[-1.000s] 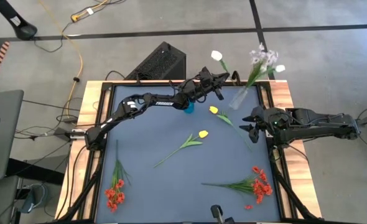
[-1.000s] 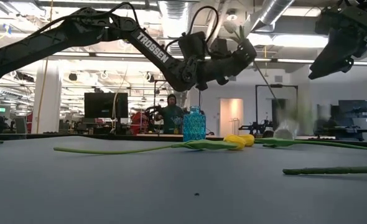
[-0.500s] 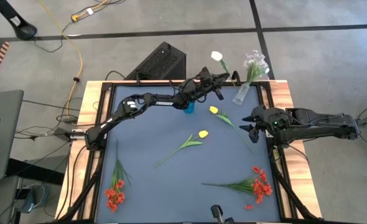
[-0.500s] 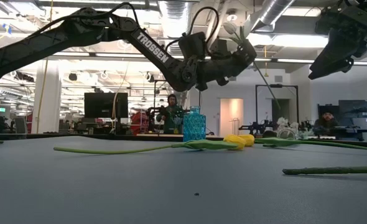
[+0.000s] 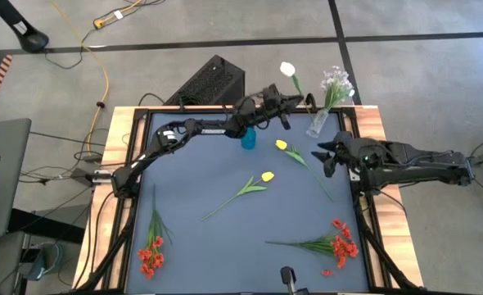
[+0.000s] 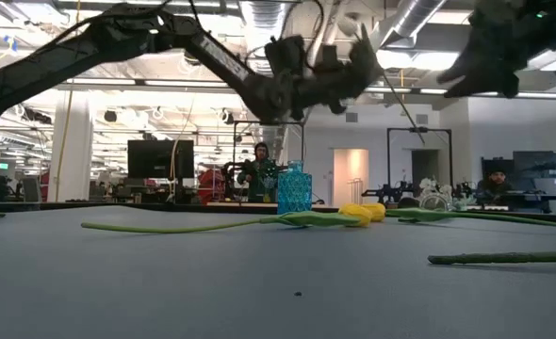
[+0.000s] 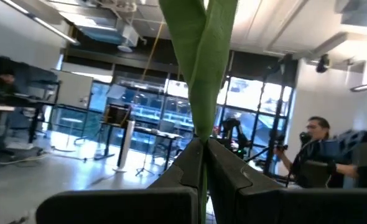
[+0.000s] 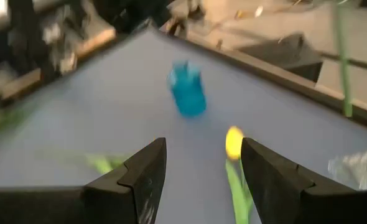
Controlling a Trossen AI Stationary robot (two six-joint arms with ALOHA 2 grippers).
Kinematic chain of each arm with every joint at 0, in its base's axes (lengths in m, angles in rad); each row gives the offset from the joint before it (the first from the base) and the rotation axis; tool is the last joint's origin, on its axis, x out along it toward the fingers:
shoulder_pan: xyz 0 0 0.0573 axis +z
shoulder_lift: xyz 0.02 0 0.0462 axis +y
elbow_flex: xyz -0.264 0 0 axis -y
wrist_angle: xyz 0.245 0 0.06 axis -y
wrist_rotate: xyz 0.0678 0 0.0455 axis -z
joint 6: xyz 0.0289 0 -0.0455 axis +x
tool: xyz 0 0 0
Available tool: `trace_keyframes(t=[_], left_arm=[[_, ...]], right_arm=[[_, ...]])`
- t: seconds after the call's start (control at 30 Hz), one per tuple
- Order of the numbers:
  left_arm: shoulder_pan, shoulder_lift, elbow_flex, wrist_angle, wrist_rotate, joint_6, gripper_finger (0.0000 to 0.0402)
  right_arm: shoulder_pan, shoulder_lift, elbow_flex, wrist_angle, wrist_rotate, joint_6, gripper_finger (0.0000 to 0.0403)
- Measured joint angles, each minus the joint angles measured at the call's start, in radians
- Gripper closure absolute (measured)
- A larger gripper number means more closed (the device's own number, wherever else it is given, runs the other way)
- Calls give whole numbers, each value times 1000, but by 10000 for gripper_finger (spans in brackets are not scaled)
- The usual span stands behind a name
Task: Sort flowers into vase by color
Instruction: Put the white flowers into the transparent vase
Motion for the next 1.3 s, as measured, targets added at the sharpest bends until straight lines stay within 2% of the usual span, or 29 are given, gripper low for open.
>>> trace_keyframes(t=[0.1,0.23,0.4,0.57,0.67,0.77,1.0,1.1,1.2,1.3], left_arm=[[21,-73,-31,-67,26,18,401],[37,-235,-141,-178,-15,144,401],[36,-497,-335,-295,-92,338,401],[36,-724,-592,-305,-110,378,401],[33,-843,-743,-273,-117,350,401],[6,-926,-870,-275,-112,343,401],[-150,-1051,-1054,-274,-55,442,401],[-226,-1096,-1138,-219,-76,491,401],[-281,-1132,-1237,-64,-97,495,401],[-319,-1130,-1353,135,-105,453,401]], right_arm=[[-83,14,1,64,-1,24,170],[-233,49,1,108,-15,-2,181],[-457,128,41,136,-142,-65,194],[-642,265,130,141,-240,-137,197],[-712,359,183,162,-242,-155,190],[-764,460,228,158,-243,-101,183],[-851,661,287,163,-243,-2,180],[-884,726,293,209,-243,4,180],[-917,784,294,309,-243,35,180],[-952,828,311,347,-346,148,180]])
